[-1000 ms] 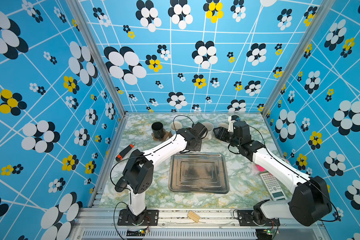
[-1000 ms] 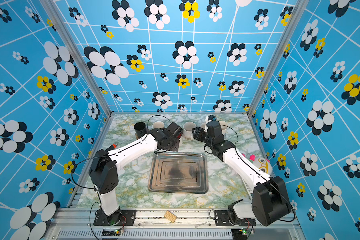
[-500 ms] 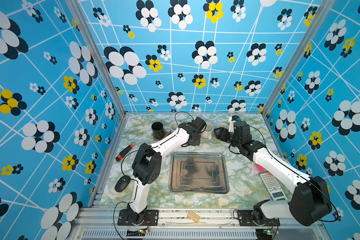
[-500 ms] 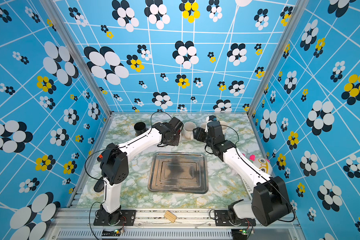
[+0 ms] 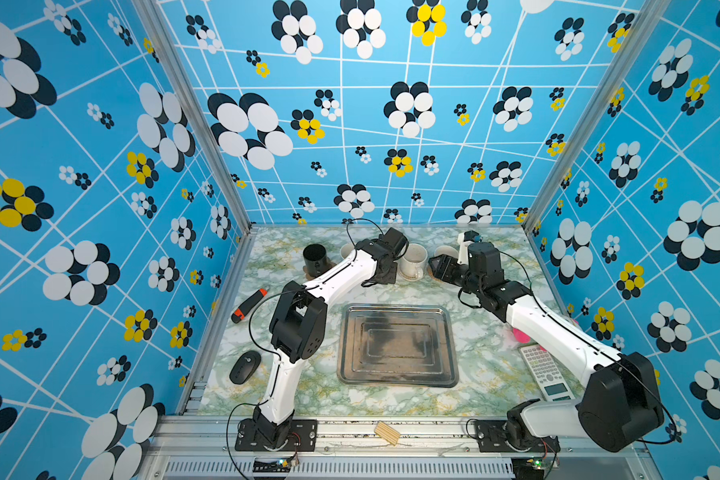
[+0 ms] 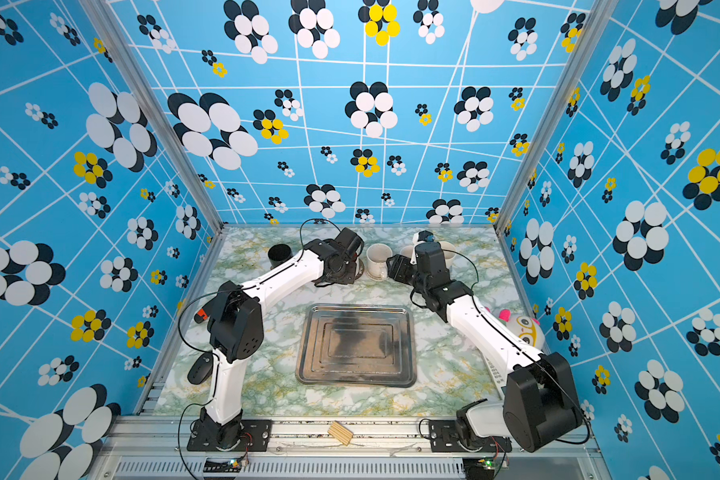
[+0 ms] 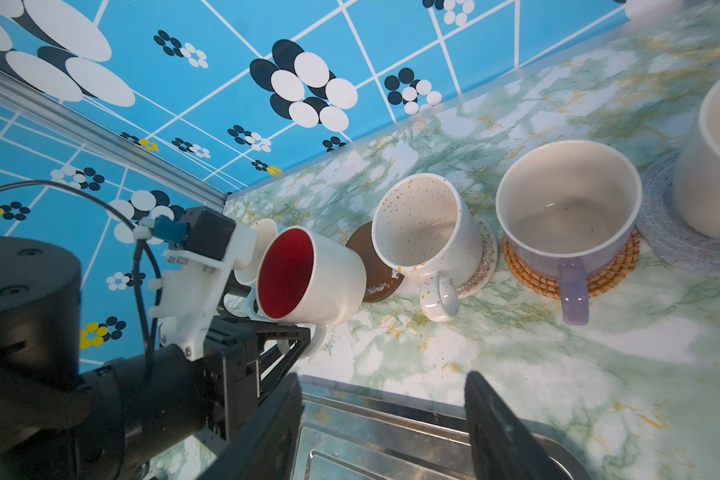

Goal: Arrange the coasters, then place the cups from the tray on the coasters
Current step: 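Lower the red-lined mug onto the wooden coaster with the left gripper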

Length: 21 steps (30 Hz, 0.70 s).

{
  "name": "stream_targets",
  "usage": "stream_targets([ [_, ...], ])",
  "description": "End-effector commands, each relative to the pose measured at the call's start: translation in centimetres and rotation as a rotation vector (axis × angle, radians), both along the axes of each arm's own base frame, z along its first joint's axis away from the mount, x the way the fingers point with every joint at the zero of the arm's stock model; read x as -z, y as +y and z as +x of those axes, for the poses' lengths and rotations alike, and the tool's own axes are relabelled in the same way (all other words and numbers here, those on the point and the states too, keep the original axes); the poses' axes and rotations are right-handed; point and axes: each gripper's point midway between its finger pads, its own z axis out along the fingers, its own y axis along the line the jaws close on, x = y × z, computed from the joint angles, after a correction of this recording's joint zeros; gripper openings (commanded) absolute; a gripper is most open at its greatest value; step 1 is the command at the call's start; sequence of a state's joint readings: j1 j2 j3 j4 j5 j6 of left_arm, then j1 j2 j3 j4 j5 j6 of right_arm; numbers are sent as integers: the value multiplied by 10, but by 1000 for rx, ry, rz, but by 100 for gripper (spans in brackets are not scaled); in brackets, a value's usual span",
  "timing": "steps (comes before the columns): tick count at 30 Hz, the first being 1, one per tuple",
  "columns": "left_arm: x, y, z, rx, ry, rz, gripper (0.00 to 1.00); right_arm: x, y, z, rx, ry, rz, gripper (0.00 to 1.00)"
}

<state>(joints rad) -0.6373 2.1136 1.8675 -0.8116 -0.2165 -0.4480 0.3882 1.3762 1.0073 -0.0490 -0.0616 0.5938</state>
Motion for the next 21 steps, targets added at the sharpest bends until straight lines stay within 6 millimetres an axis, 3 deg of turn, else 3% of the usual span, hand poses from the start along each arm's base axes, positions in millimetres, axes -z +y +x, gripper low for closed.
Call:
stream_targets([
  [1,-20,-2,25,-15,-86,-20,0,-7,-5,2,8,-8,-19,64],
  [10,-18,-7,44,-16,-84,-52,0,-7,-6,3,8,-9,-24,65],
  [21,-5,-7,53,-39,-68,-43,0,-2,-10,4,14,3,-26,65],
])
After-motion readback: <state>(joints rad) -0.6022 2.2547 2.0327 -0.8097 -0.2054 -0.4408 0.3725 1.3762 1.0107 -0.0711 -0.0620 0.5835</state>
